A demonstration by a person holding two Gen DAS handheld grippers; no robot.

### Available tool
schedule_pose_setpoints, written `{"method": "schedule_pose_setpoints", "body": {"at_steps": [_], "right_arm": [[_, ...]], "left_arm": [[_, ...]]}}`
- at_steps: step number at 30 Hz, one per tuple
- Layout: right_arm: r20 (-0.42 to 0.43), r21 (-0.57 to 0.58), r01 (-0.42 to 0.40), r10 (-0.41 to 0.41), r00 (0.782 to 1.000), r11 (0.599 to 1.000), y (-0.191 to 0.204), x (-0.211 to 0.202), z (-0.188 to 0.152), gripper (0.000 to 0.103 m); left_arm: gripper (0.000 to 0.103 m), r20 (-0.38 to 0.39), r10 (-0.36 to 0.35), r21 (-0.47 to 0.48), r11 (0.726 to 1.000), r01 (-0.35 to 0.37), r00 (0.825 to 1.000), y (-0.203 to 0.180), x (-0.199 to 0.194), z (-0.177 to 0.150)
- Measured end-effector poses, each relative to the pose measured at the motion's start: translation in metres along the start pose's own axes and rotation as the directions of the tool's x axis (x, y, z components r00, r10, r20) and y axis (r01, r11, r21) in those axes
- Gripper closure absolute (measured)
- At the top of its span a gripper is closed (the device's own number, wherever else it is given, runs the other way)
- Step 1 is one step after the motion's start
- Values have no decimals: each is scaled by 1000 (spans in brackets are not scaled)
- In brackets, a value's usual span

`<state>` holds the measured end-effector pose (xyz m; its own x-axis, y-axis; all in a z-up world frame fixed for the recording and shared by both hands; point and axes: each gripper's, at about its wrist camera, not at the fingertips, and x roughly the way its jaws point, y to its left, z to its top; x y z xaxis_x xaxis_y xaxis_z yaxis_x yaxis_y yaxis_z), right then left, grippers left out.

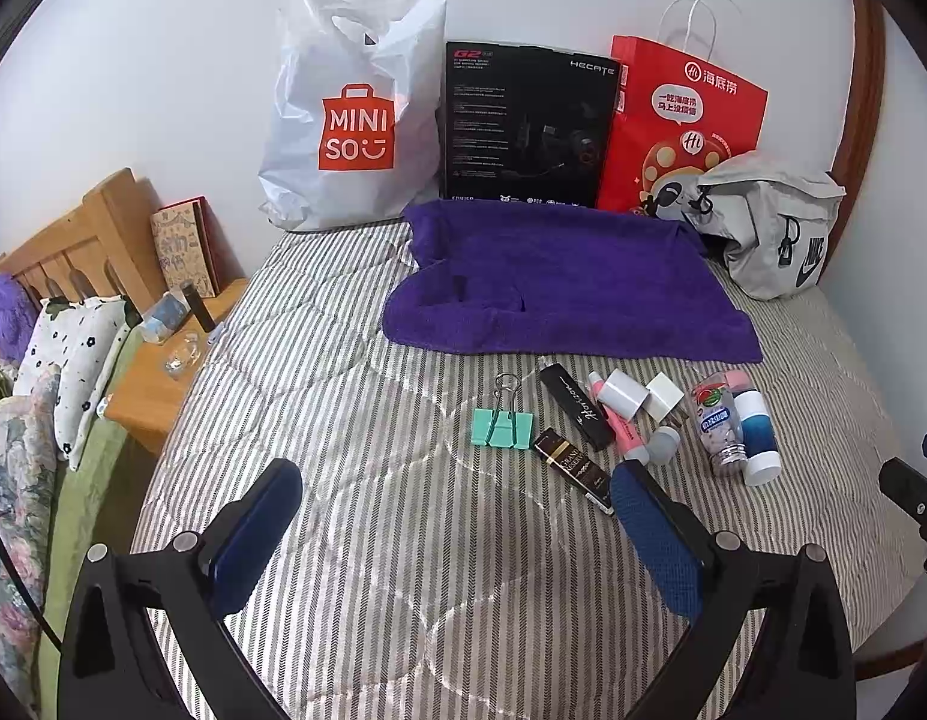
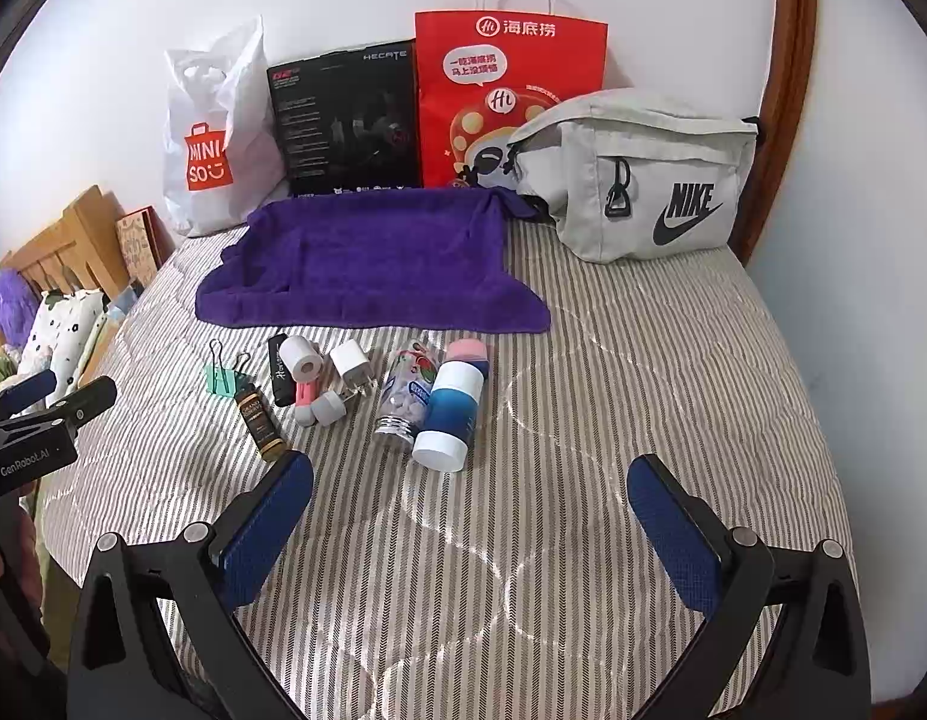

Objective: Organize rigid objects

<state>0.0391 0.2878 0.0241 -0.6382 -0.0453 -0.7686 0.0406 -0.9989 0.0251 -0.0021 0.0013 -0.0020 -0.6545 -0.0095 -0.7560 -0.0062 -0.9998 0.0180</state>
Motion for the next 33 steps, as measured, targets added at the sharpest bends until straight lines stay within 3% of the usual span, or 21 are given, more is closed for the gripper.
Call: {"method": "schedule_pose_setpoints", "body": {"at_steps": [13, 21, 33], "right_arm": [[-15, 3, -3, 3, 1000, 1000, -2, 11, 4, 0], [-10, -24, -20, 20, 1000, 1000, -6, 38, 6, 0], [-144, 32, -38, 42, 989, 999, -25, 107, -5, 0]], "left_arm": [[0, -29, 7, 13, 1000, -6, 1000, 2, 22, 7], [0, -103, -38, 8, 999, 39, 994, 1, 72, 5], [1, -194, -12, 68, 997, 25, 981, -13, 145, 0]]}}
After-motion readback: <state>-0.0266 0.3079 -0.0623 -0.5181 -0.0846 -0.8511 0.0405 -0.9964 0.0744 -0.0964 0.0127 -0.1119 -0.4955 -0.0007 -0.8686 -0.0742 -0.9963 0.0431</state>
